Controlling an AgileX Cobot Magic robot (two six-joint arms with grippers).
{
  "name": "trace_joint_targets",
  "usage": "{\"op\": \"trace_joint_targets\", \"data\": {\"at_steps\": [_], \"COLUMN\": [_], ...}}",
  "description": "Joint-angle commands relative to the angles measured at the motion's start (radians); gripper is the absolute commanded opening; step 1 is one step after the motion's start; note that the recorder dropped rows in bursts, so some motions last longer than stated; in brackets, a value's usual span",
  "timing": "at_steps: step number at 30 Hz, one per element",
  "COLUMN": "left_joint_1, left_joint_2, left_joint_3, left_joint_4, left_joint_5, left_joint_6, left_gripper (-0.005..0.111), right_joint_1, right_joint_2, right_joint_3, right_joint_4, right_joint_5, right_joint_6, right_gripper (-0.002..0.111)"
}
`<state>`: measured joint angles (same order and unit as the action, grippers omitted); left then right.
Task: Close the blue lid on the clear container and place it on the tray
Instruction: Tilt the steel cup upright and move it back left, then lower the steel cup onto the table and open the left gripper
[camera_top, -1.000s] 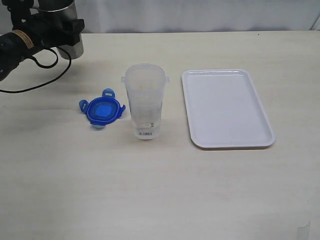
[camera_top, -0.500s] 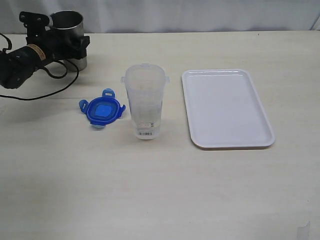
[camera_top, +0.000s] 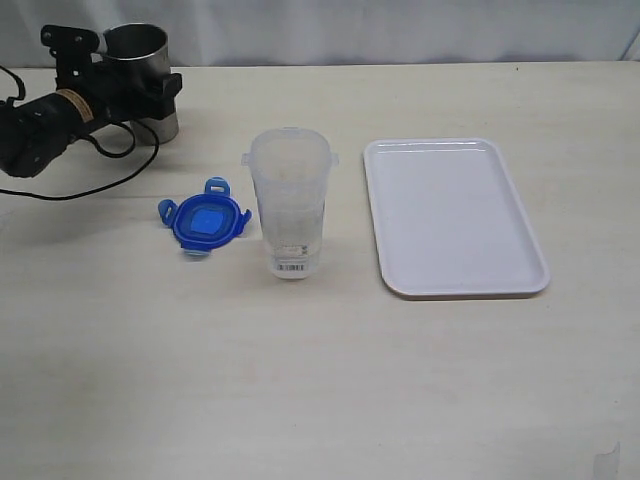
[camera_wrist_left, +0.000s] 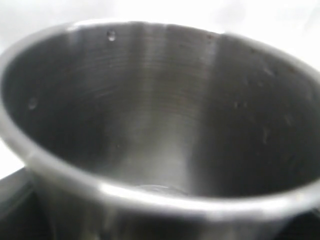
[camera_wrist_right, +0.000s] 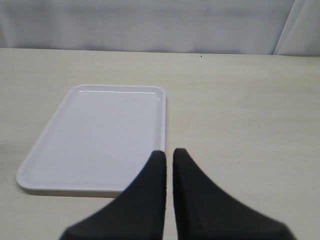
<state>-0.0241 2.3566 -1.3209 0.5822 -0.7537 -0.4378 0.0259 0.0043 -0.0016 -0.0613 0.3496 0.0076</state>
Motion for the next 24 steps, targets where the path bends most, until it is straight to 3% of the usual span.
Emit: {"op": "trace_joint_targets", "data": {"at_steps": [1,7,10,12,13,14,15,17,24], "left_joint_1": [0.0,0.0,0.0,0.0,0.0,0.0,0.0,0.0,0.0], "left_joint_2": [-0.011,-0.011,-0.011,-0.011,-0.011,-0.011,-0.011,-0.011,-0.013], "left_joint_3": [-0.011,-0.011,-0.011,-0.011,-0.011,-0.011,-0.011,-0.011,-0.007], "left_joint_4": [0.008,0.005,0.007,0.007,0.007,0.007,0.007,0.009,0.022], "left_joint_5": [0.025,0.058,0.058,0.062,0.068,0.071,0.071,0.071,0.152], "left_joint_6": [-0.02,-0.02,-0.02,-0.02,-0.02,-0.02,-0.02,-0.02,-0.035], "left_gripper": [0.0,0.001,0.01,0.031,0.047,0.054,0.071,0.084,0.086], "right_joint_1": [-0.004,-0.004,-0.004,-0.004,-0.004,-0.004,-0.004,-0.004,-0.004], "right_joint_2": [-0.004,-0.004,-0.004,-0.004,-0.004,-0.004,-0.004,-0.004,-0.004], "right_joint_3": [0.002,0.002,0.002,0.002,0.002,0.002,0.002,0.002,0.002], "right_joint_4": [0.001,0.001,0.001,0.001,0.001,0.001,0.001,0.001,0.001], "right_joint_5": [-0.004,-0.004,-0.004,-0.004,-0.004,-0.004,-0.004,-0.004,-0.004], "right_joint_6": [0.0,0.0,0.0,0.0,0.0,0.0,0.0,0.0,0.0], "right_gripper": [0.005,0.005,0.005,0.005,0.005,0.005,0.005,0.005,0.005]}}
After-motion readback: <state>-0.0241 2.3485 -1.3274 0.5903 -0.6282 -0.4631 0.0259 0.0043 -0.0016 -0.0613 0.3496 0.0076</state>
